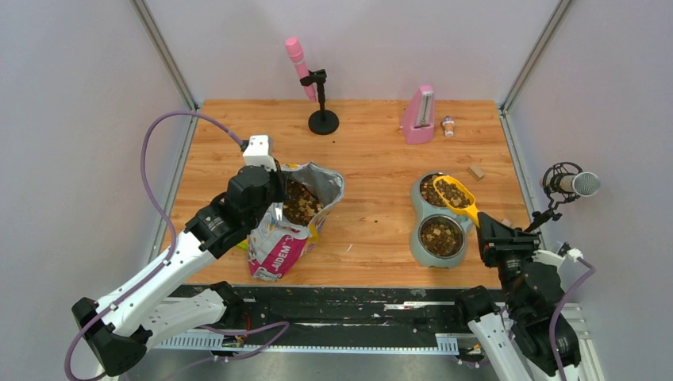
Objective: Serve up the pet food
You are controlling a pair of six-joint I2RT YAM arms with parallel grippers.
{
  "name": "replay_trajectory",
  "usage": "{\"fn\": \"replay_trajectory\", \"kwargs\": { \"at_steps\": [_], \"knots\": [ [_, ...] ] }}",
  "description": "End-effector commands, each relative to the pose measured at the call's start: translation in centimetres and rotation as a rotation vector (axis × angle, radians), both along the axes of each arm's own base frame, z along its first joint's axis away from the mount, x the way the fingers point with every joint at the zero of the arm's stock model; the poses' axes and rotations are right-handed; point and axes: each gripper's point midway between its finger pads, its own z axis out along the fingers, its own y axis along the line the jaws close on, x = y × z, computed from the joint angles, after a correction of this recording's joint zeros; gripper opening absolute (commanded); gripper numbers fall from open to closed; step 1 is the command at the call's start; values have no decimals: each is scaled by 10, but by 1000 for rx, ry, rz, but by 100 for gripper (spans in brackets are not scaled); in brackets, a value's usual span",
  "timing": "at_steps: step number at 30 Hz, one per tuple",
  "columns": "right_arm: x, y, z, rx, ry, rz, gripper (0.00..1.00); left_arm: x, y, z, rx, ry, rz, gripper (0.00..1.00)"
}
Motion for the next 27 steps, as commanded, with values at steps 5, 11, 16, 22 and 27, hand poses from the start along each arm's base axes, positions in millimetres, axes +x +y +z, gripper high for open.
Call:
{"fn": "replay_trajectory", "kwargs": {
  "at_steps": [5,11,16,22,27],
  "knots": [
    [-30,-18,0,-22,59,-42,0,7,-10,32,-91,-90,-9,0],
    [-40,-23,-15,-14,131,-53,0,8,-9,31,-85,-89,-3,0],
    [-48,-30,-34,-21,210,-78,0,9,-9,31,-83,-87,-1,0],
    [-49,-34,-59,-32,293,-106,0,9,-8,30,-78,-85,4,0],
    [-44,-34,-72,-65,346,-119,0,9,-7,30,-75,-86,12,0]
  ]
}}
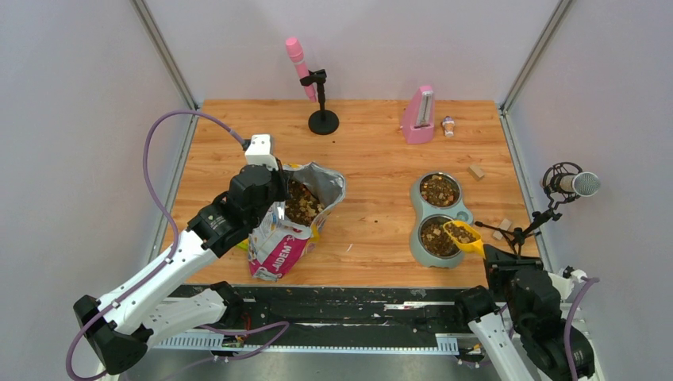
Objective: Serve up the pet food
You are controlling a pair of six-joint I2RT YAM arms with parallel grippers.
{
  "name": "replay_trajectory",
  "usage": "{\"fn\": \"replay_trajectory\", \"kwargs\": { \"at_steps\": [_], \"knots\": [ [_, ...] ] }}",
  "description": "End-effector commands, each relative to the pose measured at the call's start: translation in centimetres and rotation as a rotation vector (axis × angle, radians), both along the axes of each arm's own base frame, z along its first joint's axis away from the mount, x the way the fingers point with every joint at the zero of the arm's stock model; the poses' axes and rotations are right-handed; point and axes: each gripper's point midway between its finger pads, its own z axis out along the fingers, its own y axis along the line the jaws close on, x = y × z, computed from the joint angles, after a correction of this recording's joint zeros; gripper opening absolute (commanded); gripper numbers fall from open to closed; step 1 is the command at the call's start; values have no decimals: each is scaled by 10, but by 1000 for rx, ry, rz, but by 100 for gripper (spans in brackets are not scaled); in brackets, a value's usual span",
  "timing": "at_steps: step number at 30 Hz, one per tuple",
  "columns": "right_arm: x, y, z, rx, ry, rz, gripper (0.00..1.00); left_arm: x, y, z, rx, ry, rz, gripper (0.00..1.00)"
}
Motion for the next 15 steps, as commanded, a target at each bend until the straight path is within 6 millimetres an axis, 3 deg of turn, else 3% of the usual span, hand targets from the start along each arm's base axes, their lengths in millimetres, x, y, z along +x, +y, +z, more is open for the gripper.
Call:
{"fn": "replay_trajectory", "kwargs": {
  "at_steps": [1,15],
  "knots": [
    [5,-4,-6,-19,26,-29,0,6,-3,30,-70,-84,16,0],
    [9,-3,-22,-110,194,-15,0,7,-1,29,-57,-85,28,0]
  ]
}}
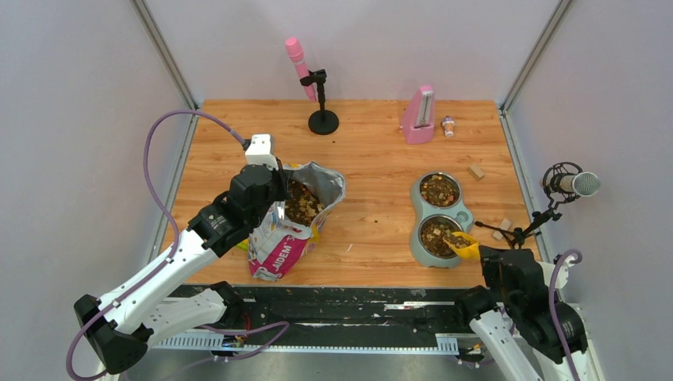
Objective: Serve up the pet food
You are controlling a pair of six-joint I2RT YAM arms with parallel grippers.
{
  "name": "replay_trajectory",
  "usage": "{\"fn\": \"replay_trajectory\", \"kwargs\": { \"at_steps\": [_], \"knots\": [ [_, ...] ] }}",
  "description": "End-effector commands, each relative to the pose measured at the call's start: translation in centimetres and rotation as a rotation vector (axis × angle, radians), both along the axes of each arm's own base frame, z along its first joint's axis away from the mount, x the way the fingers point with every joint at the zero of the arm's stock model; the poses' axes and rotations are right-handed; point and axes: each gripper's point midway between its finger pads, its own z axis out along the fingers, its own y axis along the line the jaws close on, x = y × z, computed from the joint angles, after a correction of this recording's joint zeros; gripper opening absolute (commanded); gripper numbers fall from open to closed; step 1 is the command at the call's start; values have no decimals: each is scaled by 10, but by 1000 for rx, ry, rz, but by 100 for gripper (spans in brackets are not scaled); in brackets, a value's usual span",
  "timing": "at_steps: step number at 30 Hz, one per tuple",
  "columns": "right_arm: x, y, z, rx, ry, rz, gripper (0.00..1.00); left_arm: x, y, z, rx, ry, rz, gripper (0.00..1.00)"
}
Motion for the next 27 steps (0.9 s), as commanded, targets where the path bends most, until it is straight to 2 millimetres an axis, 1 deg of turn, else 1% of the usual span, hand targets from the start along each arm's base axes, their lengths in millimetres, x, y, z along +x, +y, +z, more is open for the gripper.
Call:
{"fn": "replay_trajectory", "kwargs": {
  "at_steps": [1,8,13,27],
  "knots": [
    [2,-2,7,-12,-8,-5,0,6,-1,30,-63,-85,23,0],
    [0,-5,6,-57,53,-3,0,6,1,31,-62,-89,25,0],
    [2,-8,10,-104,94,-2,0,6,2,31,-59,-90,31,0],
    [6,-11,19,-143,85,-1,0,6,3,31,-54,-91,38,0]
  ]
}}
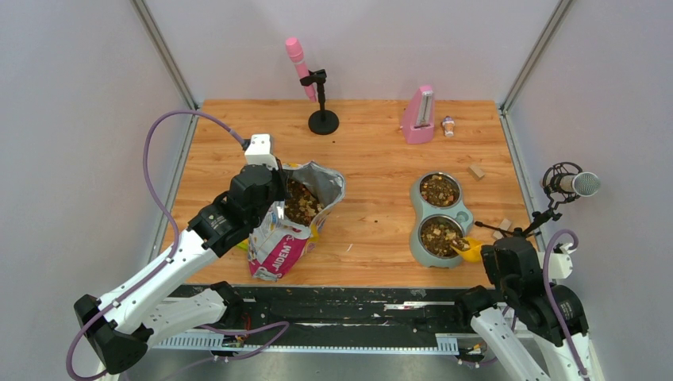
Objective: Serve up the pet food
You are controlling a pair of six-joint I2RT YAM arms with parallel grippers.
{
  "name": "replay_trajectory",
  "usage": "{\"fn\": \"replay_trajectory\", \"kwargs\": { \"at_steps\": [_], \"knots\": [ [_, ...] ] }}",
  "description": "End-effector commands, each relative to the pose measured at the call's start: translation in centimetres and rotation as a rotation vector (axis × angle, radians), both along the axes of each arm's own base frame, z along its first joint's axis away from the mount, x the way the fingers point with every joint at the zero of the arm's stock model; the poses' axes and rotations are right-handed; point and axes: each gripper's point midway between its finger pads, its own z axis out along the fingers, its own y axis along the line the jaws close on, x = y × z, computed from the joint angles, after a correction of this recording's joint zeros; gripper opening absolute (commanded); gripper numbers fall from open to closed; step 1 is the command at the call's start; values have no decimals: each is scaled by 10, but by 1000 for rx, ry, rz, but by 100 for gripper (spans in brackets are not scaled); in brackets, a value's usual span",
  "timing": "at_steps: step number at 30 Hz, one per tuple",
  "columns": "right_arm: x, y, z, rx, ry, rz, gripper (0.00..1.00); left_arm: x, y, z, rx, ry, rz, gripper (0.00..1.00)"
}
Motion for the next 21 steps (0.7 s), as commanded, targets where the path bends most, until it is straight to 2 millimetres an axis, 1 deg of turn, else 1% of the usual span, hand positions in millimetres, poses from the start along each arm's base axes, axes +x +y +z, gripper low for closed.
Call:
{"fn": "replay_trajectory", "kwargs": {
  "at_steps": [1,9,16,21],
  "knots": [
    [8,-2,17,-23,-53,6,0,6,1,30,-58,-87,27,0],
    [24,10,22,-29,-76,65,0,5,2,31,-57,-88,31,0],
    [34,18,18,-35,-61,106,0,4,4,32,-58,-91,33,0],
    [43,26,20,-38,-65,143,0,4,5,32,-58,-92,34,0]
  ]
}}
